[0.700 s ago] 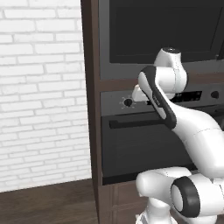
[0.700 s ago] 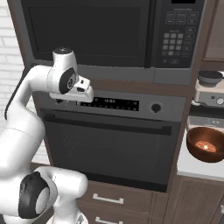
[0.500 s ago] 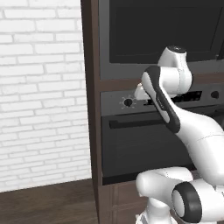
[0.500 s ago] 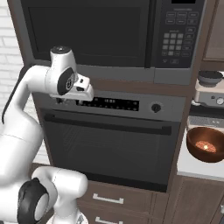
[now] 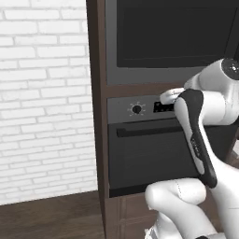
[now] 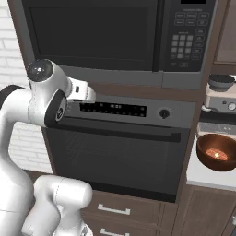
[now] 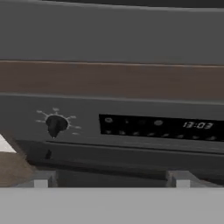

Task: Open the microwave, place the bowl with waffle inside the microwave, then close the microwave door and turn it on.

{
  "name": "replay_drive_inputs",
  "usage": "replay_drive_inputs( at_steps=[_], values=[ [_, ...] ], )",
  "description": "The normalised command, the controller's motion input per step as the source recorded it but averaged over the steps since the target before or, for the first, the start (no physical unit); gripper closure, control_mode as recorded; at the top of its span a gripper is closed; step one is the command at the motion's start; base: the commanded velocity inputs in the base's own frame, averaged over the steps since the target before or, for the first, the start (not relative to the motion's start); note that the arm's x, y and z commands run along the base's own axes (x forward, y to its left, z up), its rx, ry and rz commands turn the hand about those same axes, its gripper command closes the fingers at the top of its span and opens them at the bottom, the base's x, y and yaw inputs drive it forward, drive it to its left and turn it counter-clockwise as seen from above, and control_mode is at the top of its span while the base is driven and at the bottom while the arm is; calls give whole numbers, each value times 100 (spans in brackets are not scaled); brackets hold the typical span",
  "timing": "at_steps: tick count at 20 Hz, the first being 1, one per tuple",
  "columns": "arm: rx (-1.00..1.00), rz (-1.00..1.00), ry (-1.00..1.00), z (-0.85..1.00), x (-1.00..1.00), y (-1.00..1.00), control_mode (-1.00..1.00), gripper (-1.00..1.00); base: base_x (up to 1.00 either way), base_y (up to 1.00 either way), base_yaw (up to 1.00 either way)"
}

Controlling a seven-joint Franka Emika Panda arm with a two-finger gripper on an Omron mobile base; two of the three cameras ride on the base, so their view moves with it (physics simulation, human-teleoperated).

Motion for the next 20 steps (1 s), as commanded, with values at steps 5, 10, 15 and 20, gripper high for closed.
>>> replay_drive_inputs(
  at_steps=[5,10,15,20],
  values=[
    [2,0,-29,40,-24,-28,-100,-100,0,0,0],
    [0,0,-32,54,-18,-5,-100,-100,0,0,0],
    [0,-4,-15,62,-1,-26,-100,-100,0,0,0],
    [0,-5,-4,56,-7,-42,-100,-100,0,0,0]
  ],
)
